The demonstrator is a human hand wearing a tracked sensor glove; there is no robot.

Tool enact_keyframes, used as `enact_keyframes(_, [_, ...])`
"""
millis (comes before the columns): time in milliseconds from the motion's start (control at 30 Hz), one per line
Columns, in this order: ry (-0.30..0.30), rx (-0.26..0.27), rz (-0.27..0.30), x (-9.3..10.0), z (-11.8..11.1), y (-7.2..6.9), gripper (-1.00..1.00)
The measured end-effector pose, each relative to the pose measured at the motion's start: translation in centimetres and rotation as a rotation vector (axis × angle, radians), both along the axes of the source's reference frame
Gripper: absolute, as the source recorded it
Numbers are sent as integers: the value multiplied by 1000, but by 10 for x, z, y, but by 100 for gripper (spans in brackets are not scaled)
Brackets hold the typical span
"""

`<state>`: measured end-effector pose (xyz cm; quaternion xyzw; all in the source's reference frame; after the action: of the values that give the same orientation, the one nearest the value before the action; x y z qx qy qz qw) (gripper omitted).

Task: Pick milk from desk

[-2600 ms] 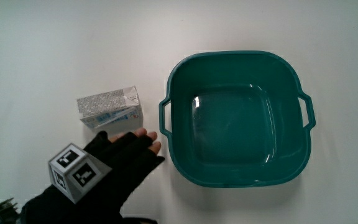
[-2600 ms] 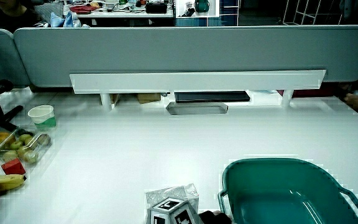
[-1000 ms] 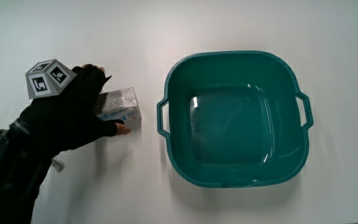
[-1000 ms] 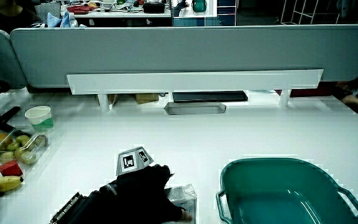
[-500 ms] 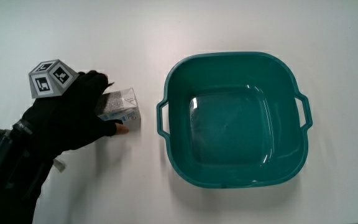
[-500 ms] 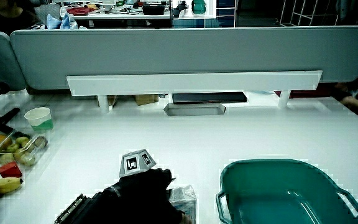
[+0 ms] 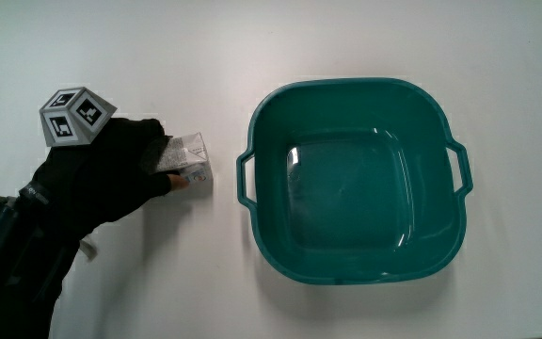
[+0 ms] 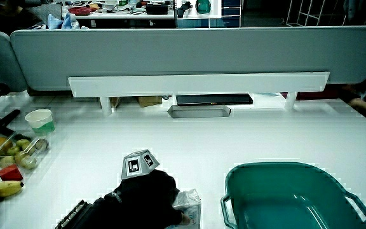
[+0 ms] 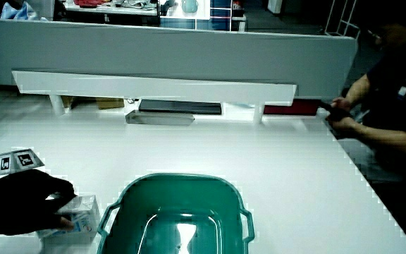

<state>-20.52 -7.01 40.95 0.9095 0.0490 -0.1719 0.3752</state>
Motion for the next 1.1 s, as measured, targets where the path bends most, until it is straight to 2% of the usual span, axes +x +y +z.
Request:
enact_keyframes(267, [5,10,-1,0,0,-1,79])
enact_keyframes(500, [32,51,5,-3,0,1,100])
enact_keyframes(600, [49,60,3,-6,-1,1,100])
enact_keyframes(667, [77,93,22,-9,1,-1,100])
enact_keyframes(833, [61,138,31,-9,-21,-2,100])
enact_keyframes(867, [72,166,52,-11,-23,-2,100])
enact_keyframes(967, [35,161,34,-3,-49,0,100])
enact_keyframes(1100, [30,193,59,8,-74,2,100])
